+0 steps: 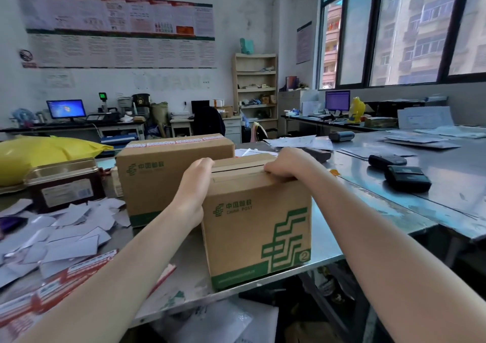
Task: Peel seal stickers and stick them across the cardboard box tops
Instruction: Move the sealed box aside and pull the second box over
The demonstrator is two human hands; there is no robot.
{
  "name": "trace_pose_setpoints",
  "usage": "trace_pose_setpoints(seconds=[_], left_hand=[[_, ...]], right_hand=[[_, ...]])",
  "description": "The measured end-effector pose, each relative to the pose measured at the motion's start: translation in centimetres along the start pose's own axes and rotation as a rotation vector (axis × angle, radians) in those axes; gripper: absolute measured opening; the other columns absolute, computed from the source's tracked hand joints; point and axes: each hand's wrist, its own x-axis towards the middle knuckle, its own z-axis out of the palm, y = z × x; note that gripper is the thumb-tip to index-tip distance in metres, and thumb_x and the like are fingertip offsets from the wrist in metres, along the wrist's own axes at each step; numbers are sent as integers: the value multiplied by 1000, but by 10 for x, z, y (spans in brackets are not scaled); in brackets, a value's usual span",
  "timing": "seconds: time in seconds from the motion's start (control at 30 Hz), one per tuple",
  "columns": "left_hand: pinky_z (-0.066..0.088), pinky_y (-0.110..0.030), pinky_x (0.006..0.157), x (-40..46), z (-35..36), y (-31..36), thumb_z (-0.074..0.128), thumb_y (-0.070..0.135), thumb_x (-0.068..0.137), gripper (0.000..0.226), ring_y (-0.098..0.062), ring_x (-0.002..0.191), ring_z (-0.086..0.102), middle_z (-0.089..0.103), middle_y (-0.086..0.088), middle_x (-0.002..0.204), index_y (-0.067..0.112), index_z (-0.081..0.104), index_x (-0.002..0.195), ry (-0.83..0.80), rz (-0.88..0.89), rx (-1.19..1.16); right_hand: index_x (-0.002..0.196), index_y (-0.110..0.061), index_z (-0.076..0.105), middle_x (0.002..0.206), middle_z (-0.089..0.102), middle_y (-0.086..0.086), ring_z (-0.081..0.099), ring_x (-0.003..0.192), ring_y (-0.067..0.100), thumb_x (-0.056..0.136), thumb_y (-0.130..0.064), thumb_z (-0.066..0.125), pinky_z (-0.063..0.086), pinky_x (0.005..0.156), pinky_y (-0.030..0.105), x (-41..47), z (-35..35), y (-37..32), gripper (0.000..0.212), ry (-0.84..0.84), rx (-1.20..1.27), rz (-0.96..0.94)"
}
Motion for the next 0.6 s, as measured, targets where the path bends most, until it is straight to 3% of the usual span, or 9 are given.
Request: trace_pose_setpoints(seconds=[0.13, 0.23, 0.4, 0.47, 0.53, 0.6], left_hand=[[42, -34, 70, -7, -32, 9, 38, 35, 94, 24, -22, 84, 56, 58, -6, 87, 21, 56, 89, 77, 10, 15], [42, -35, 70, -4, -51, 11, 38, 38, 93, 26, -23, 83, 57, 60, -6, 87, 19, 56, 92, 109, -25, 9], [40, -35, 71, 7, -68, 4, 38, 41, 92, 28, -23, 84, 54, 55, -8, 88, 17, 51, 86, 148, -40, 25], [41, -35, 72, 12, -71, 2, 38, 41, 92, 28, -23, 85, 55, 56, -8, 90, 18, 53, 85, 159, -25, 36], [42, -36, 74, 17, -73, 2, 37, 41, 91, 29, -25, 90, 58, 58, -8, 94, 20, 56, 90, 160, -22, 46], [43, -35, 75, 21, -75, 2, 36, 41, 92, 30, -26, 94, 59, 60, -8, 97, 20, 57, 94, 155, -29, 48]], right_hand=[[111, -10, 55, 99, 53, 10, 53, 89, 28, 84, -37, 48, 46, 77, 35, -2, 12, -29, 38, -18, 15, -71], [115, -9, 54, 113, 56, 12, 50, 87, 27, 84, -35, 47, 45, 74, 34, 0, 22, -49, 40, 6, 21, -110], [115, -6, 54, 114, 57, 13, 52, 97, 28, 90, -31, 43, 42, 73, 32, 6, 35, -68, 38, 24, 15, -161], [110, -8, 53, 109, 55, 12, 50, 90, 26, 89, -34, 44, 41, 65, 31, 10, 41, -71, 34, 45, 62, -150], [91, -10, 50, 103, 54, 11, 48, 80, 23, 87, -34, 45, 36, 55, 29, 13, 44, -73, 25, 52, 98, -136], [75, -12, 45, 102, 55, 12, 48, 77, 22, 86, -32, 45, 37, 55, 29, 14, 44, -74, 23, 44, 115, -125]])
